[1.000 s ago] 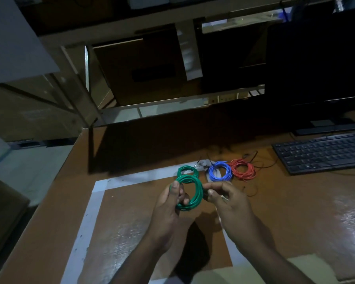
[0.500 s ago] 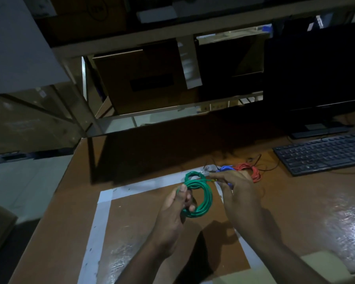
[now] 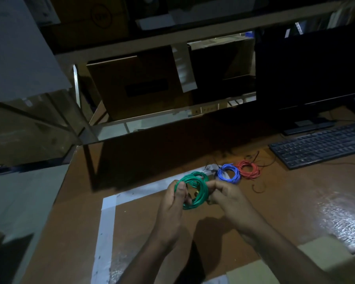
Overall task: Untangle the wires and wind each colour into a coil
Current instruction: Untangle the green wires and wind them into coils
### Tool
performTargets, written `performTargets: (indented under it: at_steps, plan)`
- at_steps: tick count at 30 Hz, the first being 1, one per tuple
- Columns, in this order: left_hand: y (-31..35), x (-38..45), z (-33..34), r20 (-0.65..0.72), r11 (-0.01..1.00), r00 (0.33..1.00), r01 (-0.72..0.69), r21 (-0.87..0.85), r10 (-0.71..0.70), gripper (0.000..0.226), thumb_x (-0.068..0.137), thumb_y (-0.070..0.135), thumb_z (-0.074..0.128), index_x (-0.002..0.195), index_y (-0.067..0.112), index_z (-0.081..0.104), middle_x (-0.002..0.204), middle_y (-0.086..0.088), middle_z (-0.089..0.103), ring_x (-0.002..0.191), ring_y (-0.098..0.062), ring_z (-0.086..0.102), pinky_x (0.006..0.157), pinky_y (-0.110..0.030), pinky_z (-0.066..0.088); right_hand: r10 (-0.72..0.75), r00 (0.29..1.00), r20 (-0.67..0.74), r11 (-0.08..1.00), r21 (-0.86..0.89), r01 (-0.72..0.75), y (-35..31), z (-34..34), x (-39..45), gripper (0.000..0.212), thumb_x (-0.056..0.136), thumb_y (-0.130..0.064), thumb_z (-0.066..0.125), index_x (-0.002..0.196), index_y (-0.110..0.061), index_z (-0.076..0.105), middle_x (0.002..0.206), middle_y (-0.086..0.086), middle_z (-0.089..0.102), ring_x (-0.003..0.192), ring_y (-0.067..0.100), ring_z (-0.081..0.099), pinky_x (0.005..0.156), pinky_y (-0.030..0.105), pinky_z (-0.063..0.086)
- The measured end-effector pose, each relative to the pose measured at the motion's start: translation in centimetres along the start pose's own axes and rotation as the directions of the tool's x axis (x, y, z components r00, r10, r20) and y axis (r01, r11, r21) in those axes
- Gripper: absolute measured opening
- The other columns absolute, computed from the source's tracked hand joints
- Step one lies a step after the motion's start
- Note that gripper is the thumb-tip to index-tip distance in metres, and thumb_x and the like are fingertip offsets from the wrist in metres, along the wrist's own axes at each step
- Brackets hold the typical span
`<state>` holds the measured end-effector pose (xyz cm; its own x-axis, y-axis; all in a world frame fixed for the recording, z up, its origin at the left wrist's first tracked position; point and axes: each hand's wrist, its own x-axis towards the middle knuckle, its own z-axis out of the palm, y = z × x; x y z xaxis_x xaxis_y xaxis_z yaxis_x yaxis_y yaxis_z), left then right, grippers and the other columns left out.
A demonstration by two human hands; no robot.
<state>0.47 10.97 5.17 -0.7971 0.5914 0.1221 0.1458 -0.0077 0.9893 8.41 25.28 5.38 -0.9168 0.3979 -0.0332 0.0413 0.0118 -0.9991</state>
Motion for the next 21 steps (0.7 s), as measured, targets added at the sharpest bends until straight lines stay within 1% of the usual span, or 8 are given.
performTargets:
  at_steps: [2,4,6,9,13,16,18,21]
  plan:
    - [-0.2,-0.3,0.0,0.001,1.000,1.000,-0.010,0.001,0.010,0.036,0.100,0.047,0.036,0.096,0.018,0.058,0.076,0.018,0.061,0.075,0.003,0.056,0.071,-0.015,0.048,0.033,0.999,0.033,0.996,0.079,-0.036,-0.1,0.2,-0.1,0.022,0.100,-0.014,0.056,0.098,-0.023,0.076,0.099,-0.002,0.076,0.096,0.013,0.068,0.089,0.031,0.053]
    - [-0.4,-0.6,0.1,0.005,1.000,1.000,-0.008,-0.015,0.008,0.036,0.101,0.044,0.037,0.102,0.017,0.061,0.081,0.017,0.066,0.078,0.004,0.060,0.073,-0.016,0.050,0.034,0.998,0.055,0.990,0.138,-0.041,-0.2,0.4,-0.4,0.012,0.094,-0.020,0.068,0.103,-0.015,0.074,0.100,0.000,0.077,0.099,0.014,0.071,0.087,0.028,0.056]
    - [-0.5,-0.8,0.0,0.016,1.000,1.000,-0.009,-0.021,0.010,0.035,0.102,0.043,0.037,0.104,0.018,0.062,0.084,0.016,0.068,0.079,0.003,0.062,0.073,-0.018,0.051,0.033,0.999,0.032,0.983,0.177,-0.038,0.0,0.7,-0.6,0.016,0.090,-0.011,0.072,0.105,-0.007,0.070,0.096,0.001,0.077,0.095,0.014,0.072,0.080,0.023,0.056]
    - [-0.7,-0.8,0.0,0.025,1.000,1.000,-0.009,-0.016,0.009,0.032,0.103,0.038,0.037,0.103,0.016,0.060,0.082,0.018,0.068,0.077,0.005,0.062,0.071,-0.015,0.049,0.034,0.999,-0.024,0.971,0.237,-0.028,0.3,1.5,-0.7,0.017,0.091,-0.002,0.068,0.107,0.000,0.064,0.096,0.011,0.076,0.094,0.022,0.071,0.084,0.030,0.058]
    - [-1.3,-0.7,0.0,0.001,0.998,1.000,0.027,-0.063,-0.027,0.035,0.104,0.036,0.039,0.115,0.014,0.064,0.100,0.006,0.075,0.093,-0.007,0.071,0.078,-0.021,0.054,0.118,0.991,-0.060,0.911,0.405,-0.084,0.2,2.7,-0.9,0.020,0.094,0.001,0.060,0.111,-0.006,0.053,0.092,0.010,0.074,0.091,0.023,0.069,0.085,0.035,0.054]
    - [-1.3,-0.7,-0.3,0.017,0.992,0.998,0.059,-0.107,-0.058,0.034,0.107,0.033,0.038,0.122,0.016,0.063,0.110,0.001,0.075,0.104,-0.012,0.072,0.082,-0.024,0.056,0.140,0.990,-0.020,0.889,0.444,-0.117,0.2,3.1,-1.1,0.034,0.091,-0.007,0.067,0.122,-0.009,0.055,0.106,0.008,0.075,0.103,0.023,0.069,0.097,0.042,0.051]
    - [-1.4,-0.8,-0.2,0.028,0.991,0.997,0.069,-0.114,-0.066,0.035,0.107,0.035,0.039,0.125,0.017,0.063,0.113,0.003,0.075,0.108,-0.012,0.071,0.083,-0.024,0.056,0.121,0.990,-0.070,0.942,0.323,-0.092,0.5,3.4,-1.1,0.039,0.090,-0.012,0.072,0.125,-0.018,0.054,0.110,0.003,0.075,0.107,0.017,0.070,0.099,0.041,0.054]
    - [-1.3,-0.8,-0.1,0.021,0.993,0.998,0.055,-0.100,-0.053,0.037,0.104,0.040,0.040,0.124,0.017,0.062,0.111,0.005,0.074,0.106,-0.011,0.070,0.082,-0.023,0.055,0.004,0.969,-0.246,0.984,-0.174,-0.048,1.2,4.1,-0.8,0.032,0.094,-0.029,0.067,0.117,-0.042,0.049,0.111,-0.012,0.070,0.105,0.004,0.067,0.088,0.034,0.059]
